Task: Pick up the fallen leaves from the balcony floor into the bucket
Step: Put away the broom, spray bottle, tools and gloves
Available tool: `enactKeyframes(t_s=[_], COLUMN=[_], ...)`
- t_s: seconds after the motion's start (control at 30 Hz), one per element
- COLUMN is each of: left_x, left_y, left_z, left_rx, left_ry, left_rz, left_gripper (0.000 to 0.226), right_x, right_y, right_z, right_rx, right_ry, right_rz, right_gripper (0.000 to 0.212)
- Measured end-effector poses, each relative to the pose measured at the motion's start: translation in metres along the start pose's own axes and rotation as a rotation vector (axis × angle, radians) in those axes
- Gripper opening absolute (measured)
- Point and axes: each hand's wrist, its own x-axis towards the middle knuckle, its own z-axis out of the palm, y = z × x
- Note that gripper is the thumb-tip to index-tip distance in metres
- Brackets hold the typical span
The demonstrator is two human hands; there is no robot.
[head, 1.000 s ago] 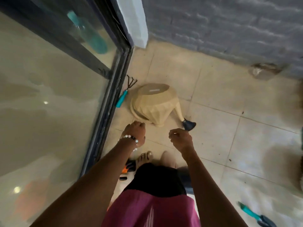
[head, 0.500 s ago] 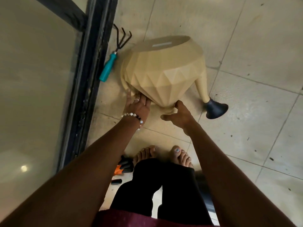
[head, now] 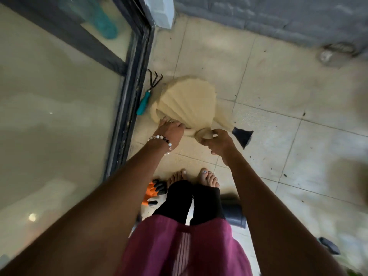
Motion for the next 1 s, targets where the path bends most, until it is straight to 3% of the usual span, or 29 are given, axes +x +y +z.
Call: enactKeyframes(t_s=[0.33, 0.47, 0.53, 0.63, 0.7, 0.77, 0.9, 1.0], left_x=[-0.157, -0.227, -0.256, -0.291, -0.31, -0.333, -0.377, -0.41], left_y=[0.049, 0.076, 0.095, 0.132, 0.163, 0.198, 0.263, 0.309], left_z=[-0.176, -0.227, -0.248, -0.274, -0.287, -0.297, -0.299, -0.299], left_rx=[-0.154, -0.429, -0.614, -0.86, -0.956, -0.962, -1.033, -1.019], left_ry=[-0.084, -0.038, 0.016, 0.046, 0.03, -0.012, -0.187, -0.196], left_rz=[0.026, 0.043, 0.063, 0.123, 0.195, 0.277, 0.407, 0.432], left_gripper=[0.035, 0.031, 0.024, 0.016, 0.01, 0.014, 0.037, 0.033], right_x=[-0.244, -0.333, -0.373, -0.423, -0.45, -0.47, -0.494, -0.516], right_y=[-0.05, -0.054, -0.055, -0.054, -0.052, -0.046, -0.007, 0.053], right_z=[-0.069, -0.085, -0.094, -0.108, -0.115, -0.121, -0.149, -0.165], right_rx=[0.219, 0.384, 0.487, 0.67, 0.717, 0.757, 0.913, 0.967], right_ry=[0.113, 0.232, 0.372, 0.544, 0.531, 0.536, 0.715, 0.773], right_rz=[-0.075, -0.181, -0.217, -0.169, -0.152, -0.138, -0.138, -0.153], right_gripper=[0.061, 0.064, 0.057, 0.028, 0.035, 0.045, 0.044, 0.043])
